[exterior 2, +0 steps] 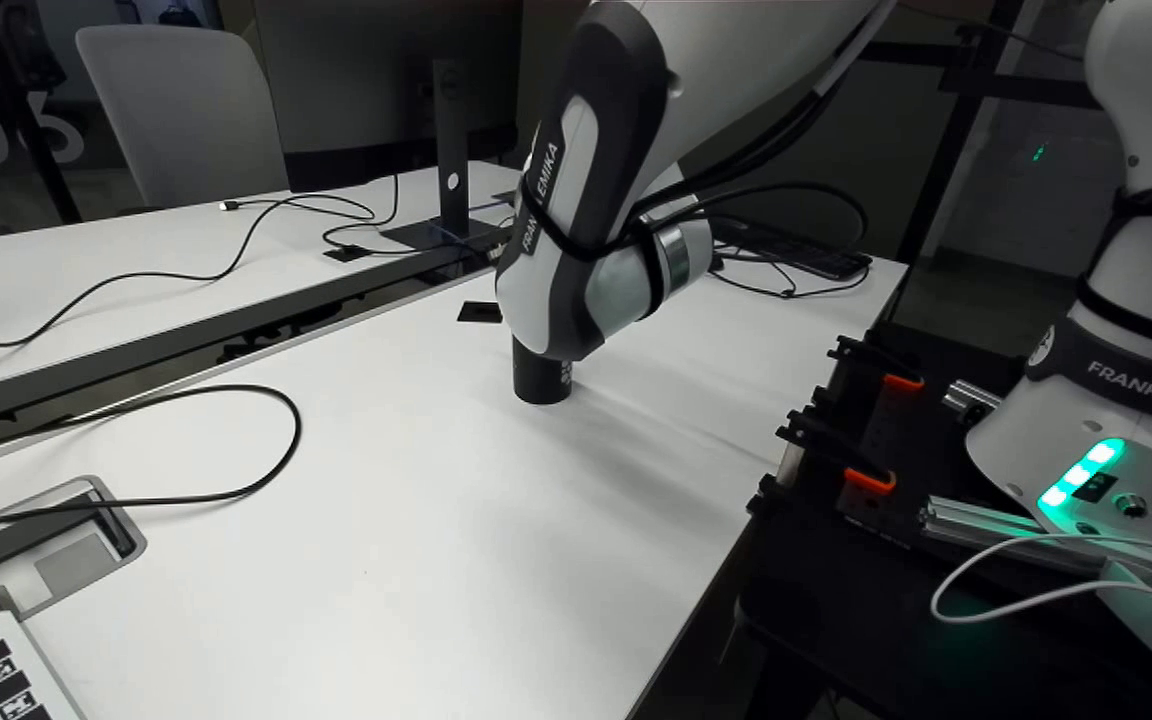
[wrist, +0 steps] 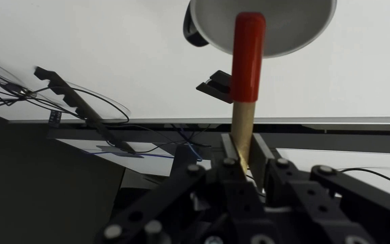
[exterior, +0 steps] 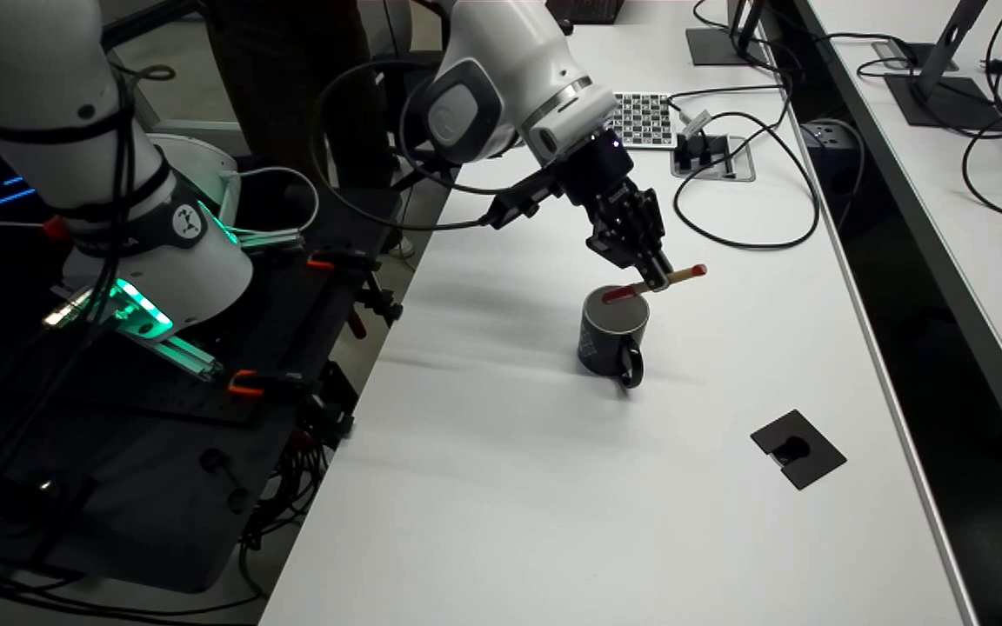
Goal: Pick up the pen from the table and place it in the black mug cup.
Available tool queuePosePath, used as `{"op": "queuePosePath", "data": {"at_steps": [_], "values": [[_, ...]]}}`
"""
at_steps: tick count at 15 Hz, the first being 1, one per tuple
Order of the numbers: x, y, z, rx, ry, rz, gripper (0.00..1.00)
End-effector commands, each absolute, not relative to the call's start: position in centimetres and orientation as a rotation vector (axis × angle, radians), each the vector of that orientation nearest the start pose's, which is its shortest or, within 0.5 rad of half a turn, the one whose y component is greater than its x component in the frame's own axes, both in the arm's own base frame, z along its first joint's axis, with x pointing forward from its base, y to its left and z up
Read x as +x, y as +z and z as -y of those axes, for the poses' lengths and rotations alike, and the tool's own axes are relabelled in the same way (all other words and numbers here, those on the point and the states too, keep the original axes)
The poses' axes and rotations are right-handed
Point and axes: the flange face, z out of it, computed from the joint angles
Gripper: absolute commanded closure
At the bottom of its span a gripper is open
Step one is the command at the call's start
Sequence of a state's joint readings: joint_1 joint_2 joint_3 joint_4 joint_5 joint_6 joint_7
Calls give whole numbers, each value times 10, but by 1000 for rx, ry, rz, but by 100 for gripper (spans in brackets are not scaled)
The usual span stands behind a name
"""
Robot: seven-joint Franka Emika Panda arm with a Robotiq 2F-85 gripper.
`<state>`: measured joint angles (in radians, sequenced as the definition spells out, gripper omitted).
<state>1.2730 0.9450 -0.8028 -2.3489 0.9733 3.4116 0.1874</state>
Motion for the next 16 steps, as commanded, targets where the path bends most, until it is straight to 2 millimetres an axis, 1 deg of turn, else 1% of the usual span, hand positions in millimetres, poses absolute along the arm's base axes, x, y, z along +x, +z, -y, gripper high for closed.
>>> {"op": "queuePosePath", "data": {"at_steps": [1, 6, 12, 13, 14, 16], "values": [[485, 152, -105, -3133, -1405, -701, 96], [482, 149, -104, -3117, -1423, -758, 96], [481, 149, -107, -3119, -1442, -756, 96], [481, 149, -108, -3120, -1437, -754, 60], [481, 149, -109, -3123, -1439, -748, 59], [482, 150, -110, -3123, -1441, -746, 46]]}}
